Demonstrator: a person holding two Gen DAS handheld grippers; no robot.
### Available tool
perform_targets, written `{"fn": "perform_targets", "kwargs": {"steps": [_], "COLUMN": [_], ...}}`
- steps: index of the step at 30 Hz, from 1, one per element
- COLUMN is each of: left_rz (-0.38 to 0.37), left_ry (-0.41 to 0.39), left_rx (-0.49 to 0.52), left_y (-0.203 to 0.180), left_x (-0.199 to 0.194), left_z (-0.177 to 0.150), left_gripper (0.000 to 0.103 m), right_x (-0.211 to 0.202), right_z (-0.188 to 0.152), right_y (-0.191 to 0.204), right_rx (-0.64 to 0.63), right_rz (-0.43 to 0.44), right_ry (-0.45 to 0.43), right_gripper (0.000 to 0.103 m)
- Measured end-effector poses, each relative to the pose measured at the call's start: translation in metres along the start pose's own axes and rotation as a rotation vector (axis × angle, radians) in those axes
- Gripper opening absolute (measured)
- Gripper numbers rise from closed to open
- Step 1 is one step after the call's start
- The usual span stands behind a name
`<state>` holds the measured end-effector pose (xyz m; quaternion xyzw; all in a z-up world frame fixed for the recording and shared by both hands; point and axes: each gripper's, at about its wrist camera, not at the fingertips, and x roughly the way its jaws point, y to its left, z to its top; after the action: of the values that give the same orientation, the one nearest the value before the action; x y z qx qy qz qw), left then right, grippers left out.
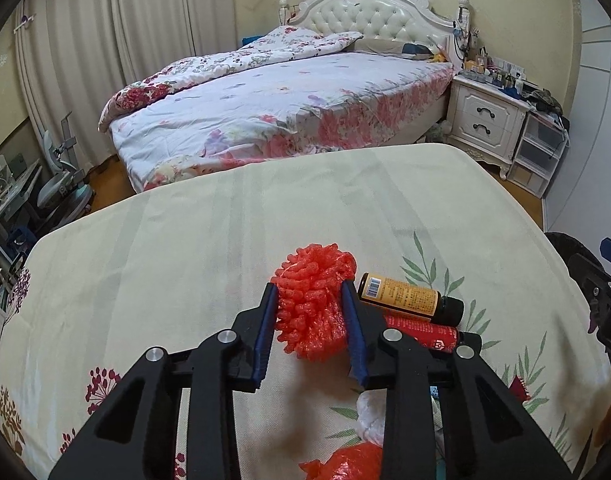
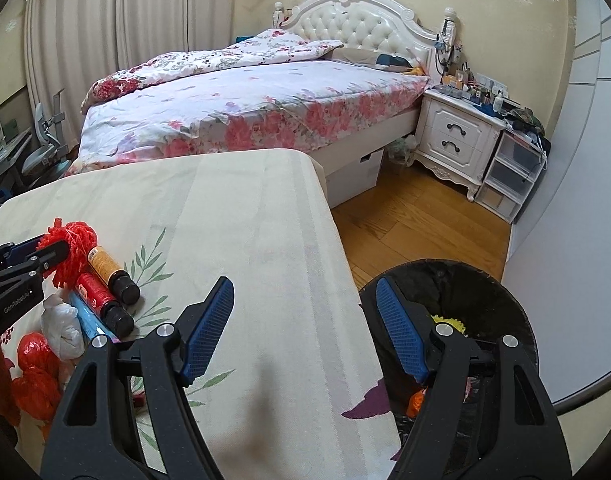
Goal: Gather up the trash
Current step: 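Grasp the red plastic bag with the right gripper while left holds red net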
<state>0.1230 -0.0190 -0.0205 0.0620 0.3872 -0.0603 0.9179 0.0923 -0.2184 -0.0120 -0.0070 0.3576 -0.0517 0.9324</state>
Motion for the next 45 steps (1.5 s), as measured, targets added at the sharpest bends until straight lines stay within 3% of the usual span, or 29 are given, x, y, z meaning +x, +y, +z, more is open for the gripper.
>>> {"fn": "perform_targets", "kwargs": {"steps": [11,24,34,40,42,45], "left_rz": [0.050,0.128,0.198,0.199,0.200,0.200], "left_ry": [-0.061,-0.073,-0.092,-0.091,-0.092,-0.093], "left_rx": [-0.084,-0.145,-0.176,-0.197,-0.196,-0.194], "left_y": [0.034,0.073,0.099,0.110,0.111,0.113], "left_x": [-0.058,-0.119,-0.134,-0.136,-0.136,-0.135], "left_z": [-0.030,-0.091,-0.115,-0.125,-0.126,-0.127], "left_gripper": [0.030,0.030,0.030,0.030,0.030,0.030], "right_x": [-0.035,-0.081,-0.093,-0.085,-0.080,-0.073], "right_z": [-0.011,-0.040,-0.063,-0.072,-0.076,-0.082], "right_y": [0.015,0.081,0.140,0.166,0.172,0.177], "right_rx": [-0.031,-0.163,-0.279,-0.341,-0.363,-0.390], "right_rz": [0.059,0.183,0.275,0.290,0.284,0.281], "right_ry": [-0.032,-0.057,-0.046,-0.014,0.005,0.039], "right_gripper": [0.072,0.072,0.072,0.072,0.070,0.048]}}
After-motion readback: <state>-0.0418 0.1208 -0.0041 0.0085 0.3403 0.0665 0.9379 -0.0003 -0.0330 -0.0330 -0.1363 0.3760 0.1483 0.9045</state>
